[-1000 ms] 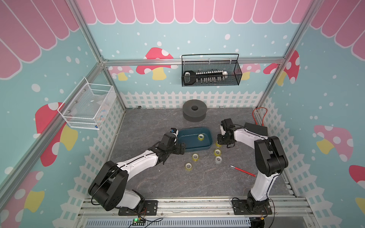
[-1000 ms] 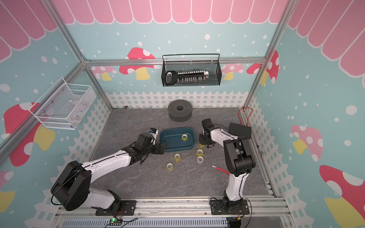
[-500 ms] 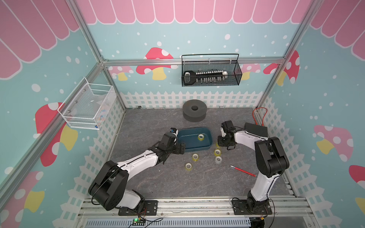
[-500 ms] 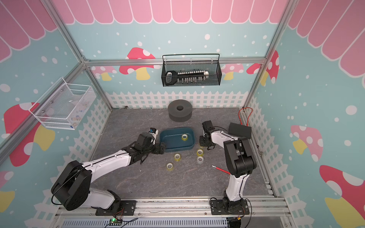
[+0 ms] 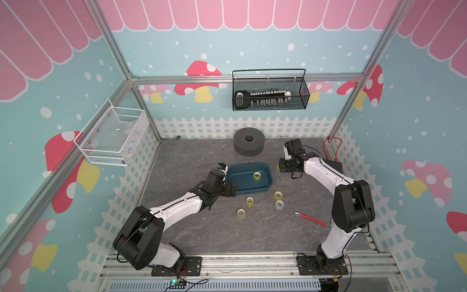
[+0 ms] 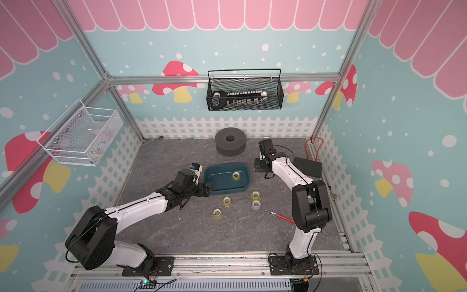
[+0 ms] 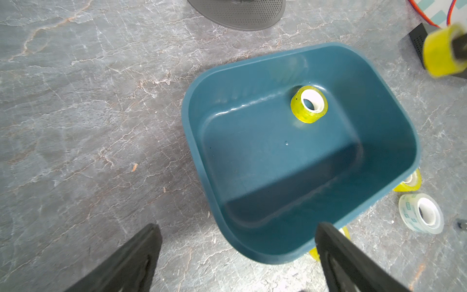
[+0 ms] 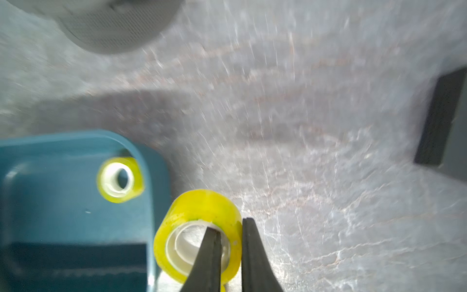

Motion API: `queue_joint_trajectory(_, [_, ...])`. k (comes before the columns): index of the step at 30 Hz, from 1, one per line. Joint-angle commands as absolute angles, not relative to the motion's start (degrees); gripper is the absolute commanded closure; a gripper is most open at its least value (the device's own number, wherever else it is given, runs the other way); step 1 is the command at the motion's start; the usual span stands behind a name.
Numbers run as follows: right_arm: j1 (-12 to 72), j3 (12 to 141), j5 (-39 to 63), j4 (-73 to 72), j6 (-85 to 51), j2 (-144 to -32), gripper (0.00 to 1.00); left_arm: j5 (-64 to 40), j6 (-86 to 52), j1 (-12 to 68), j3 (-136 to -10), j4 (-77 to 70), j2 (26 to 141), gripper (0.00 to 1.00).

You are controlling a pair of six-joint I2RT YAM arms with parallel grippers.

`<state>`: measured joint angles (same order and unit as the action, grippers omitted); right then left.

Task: Put the transparent tape into the storage box
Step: Pick up the tape from the center of the board.

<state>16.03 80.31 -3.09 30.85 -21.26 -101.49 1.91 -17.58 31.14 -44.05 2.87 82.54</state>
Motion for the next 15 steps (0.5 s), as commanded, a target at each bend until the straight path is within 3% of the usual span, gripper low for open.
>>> queue_joint_trajectory(1, [19.1, 85.6, -4.3, 35.5, -19.3, -102.0, 1.00, 2.5, -17.0, 30.7, -45.3, 1.9, 80.2, 0.01])
queue_joint_trajectory(15, [31.0, 102.8, -0.8, 37.3, -15.9, -120.7, 1.00, 2.3, -18.5, 30.0, -45.0, 2.5, 76.0, 0.01])
